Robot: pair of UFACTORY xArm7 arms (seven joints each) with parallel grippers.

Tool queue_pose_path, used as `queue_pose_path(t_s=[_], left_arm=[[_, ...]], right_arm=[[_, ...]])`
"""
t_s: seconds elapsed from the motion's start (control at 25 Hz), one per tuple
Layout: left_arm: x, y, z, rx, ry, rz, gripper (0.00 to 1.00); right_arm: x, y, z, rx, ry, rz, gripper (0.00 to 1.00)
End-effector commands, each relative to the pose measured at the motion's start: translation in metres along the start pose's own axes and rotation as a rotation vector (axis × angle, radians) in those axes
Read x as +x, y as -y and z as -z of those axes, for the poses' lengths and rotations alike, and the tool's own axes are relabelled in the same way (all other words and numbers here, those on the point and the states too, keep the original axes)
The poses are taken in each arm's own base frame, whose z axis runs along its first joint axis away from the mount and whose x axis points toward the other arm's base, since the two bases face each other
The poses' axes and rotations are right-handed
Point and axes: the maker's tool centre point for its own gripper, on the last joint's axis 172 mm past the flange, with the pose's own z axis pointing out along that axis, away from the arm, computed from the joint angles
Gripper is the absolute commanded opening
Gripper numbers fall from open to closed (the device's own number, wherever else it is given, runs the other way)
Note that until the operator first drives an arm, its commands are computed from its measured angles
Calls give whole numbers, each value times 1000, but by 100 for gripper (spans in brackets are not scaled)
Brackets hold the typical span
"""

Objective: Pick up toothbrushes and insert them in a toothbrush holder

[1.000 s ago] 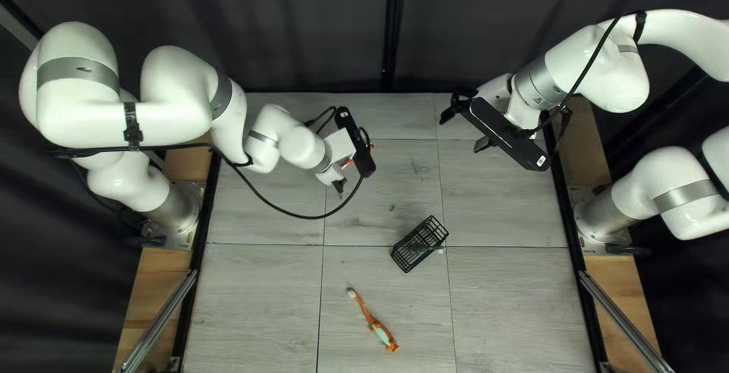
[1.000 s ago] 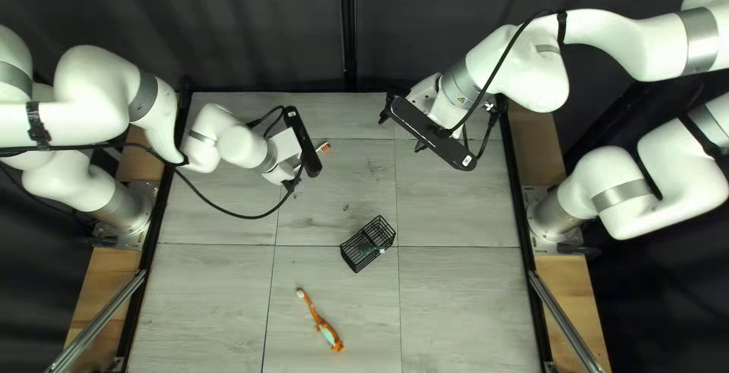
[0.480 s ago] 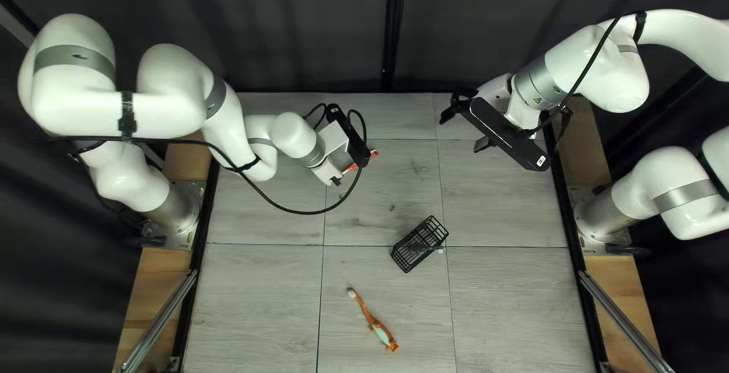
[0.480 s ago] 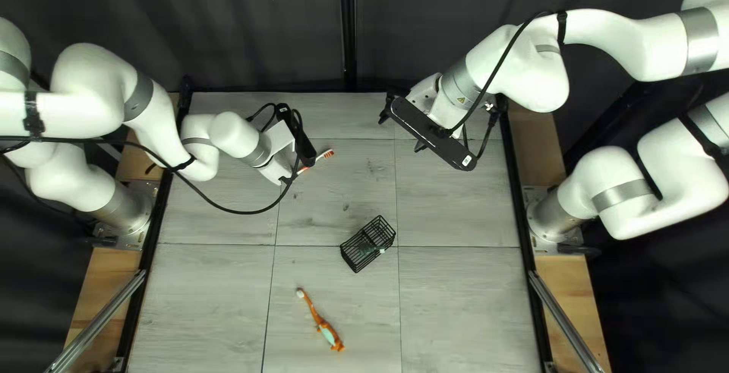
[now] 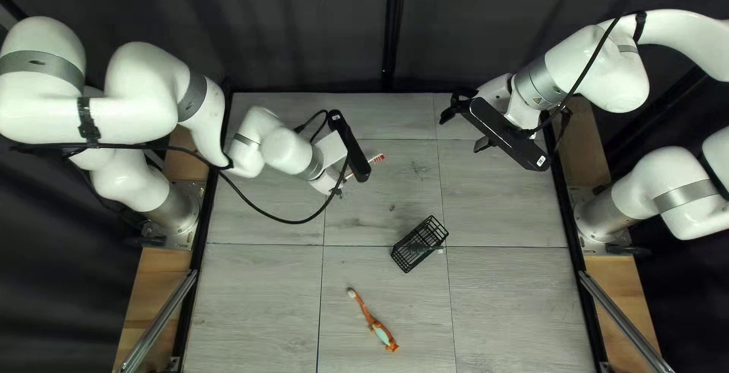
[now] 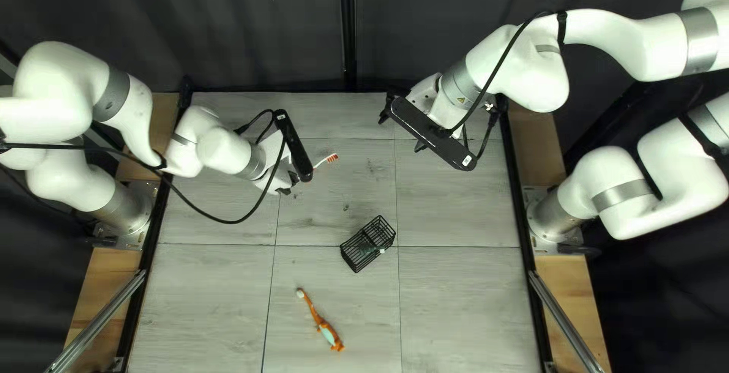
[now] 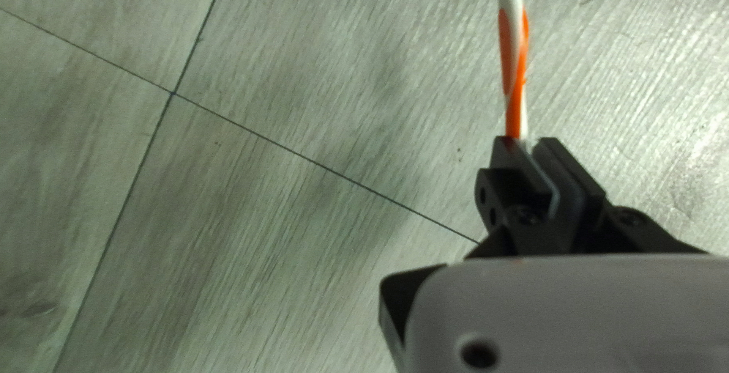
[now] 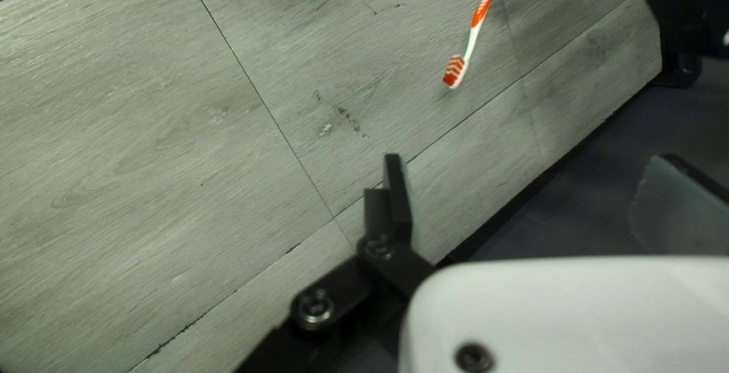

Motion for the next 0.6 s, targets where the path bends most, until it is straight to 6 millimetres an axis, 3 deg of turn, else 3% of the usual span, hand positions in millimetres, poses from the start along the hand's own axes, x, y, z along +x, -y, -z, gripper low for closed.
queue_pose_path(t_s=[0.04,0.28,0.6], left_arm=[[8,-6,23,5,-58,-45,0],[23,-10,52,-18,-143,-102,0],[47,-9,75,-93,-210,-155,0]], right_arm=[[0,0,0,0,0,0,100],[0,0,0,0,0,0,100],[33,0,3,-103,-44,239,100]])
